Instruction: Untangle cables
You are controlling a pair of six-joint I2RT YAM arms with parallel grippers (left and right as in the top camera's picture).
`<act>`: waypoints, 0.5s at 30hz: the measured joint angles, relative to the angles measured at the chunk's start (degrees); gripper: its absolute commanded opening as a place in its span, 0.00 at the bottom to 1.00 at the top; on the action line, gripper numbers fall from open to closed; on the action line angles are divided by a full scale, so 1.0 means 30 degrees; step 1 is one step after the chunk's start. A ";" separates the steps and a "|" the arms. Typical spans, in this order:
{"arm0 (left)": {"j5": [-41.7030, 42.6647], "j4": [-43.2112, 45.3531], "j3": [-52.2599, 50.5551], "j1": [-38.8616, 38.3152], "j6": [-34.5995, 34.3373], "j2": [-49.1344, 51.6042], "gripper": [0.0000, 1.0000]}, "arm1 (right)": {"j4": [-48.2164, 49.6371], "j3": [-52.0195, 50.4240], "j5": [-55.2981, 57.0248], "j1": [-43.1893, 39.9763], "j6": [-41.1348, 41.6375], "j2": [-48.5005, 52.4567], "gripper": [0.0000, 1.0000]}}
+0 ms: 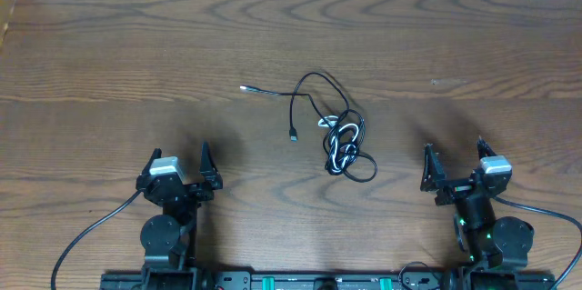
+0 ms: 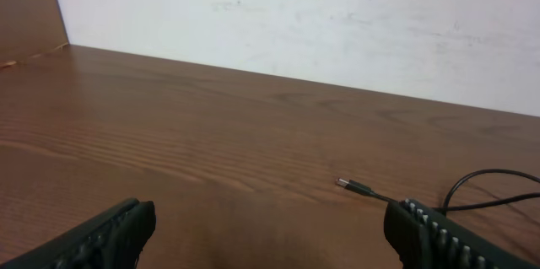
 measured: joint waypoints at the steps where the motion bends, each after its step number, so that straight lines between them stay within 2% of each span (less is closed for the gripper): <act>1: 0.0000 0.0000 0.0000 0.0000 0.0000 0.0000 0.92 | 0.0000 0.0000 0.0000 0.0000 0.0000 0.0000 0.99; 15: 0.0066 -0.0860 0.0423 0.0000 -0.0080 0.0801 0.92 | 0.0000 0.0000 0.0000 0.0000 0.0000 0.0000 0.99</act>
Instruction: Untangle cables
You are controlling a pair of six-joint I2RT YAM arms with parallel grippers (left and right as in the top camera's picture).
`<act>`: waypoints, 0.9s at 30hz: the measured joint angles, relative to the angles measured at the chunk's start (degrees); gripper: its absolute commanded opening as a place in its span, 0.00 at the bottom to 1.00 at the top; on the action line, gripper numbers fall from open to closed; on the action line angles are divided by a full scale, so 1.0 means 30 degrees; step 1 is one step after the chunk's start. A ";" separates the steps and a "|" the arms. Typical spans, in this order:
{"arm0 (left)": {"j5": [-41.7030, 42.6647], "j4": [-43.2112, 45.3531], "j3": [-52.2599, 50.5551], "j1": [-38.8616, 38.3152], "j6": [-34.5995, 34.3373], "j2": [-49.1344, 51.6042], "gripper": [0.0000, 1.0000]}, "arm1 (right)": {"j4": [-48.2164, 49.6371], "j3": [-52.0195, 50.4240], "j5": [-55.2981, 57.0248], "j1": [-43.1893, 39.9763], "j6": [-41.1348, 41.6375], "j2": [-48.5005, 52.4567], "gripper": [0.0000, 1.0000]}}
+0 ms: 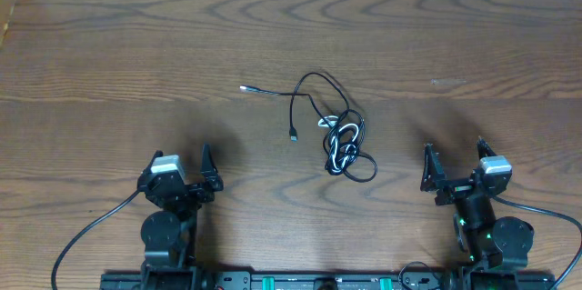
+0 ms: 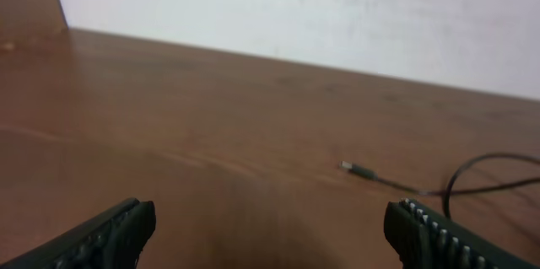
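Observation:
A knot of black and white cables [image 1: 343, 147] lies at the table's middle. One black strand ends in a plug [image 1: 247, 89] to the upper left, and that plug [image 2: 361, 170] also shows in the left wrist view; another end [image 1: 293, 135] lies just left of the knot. My left gripper [image 1: 176, 175] stands open at the near left, well short of the cables, nothing between its fingers [image 2: 429, 232]. My right gripper [image 1: 452, 170] sits at the near right with its jaws spread, apart from the knot.
The wooden table [image 1: 109, 54] runs back to a white wall [image 2: 337, 8]. Each arm's own cable trails off its base at the front edge, left [image 1: 86, 235] and right [image 1: 546, 213].
The left wrist view has shifted slightly and blurred, so the left arm has moved a little. The cables and the right arm are where they were.

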 measured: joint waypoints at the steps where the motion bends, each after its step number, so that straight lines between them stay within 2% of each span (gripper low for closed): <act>1: 0.0146 -0.0146 0.0058 0.0000 0.0000 0.0270 0.92 | 0.0000 0.0000 0.0000 0.0000 0.0007 0.0000 0.99; 8: 0.1297 -0.0838 0.0809 0.0000 0.0000 0.2863 0.92 | 0.0000 0.0000 0.0000 0.0000 0.0000 0.0000 0.99; 27: 0.2710 -0.3534 0.6426 0.0000 -0.0007 1.2713 0.92 | -0.0007 0.0000 0.0000 0.0000 0.0000 0.0000 0.99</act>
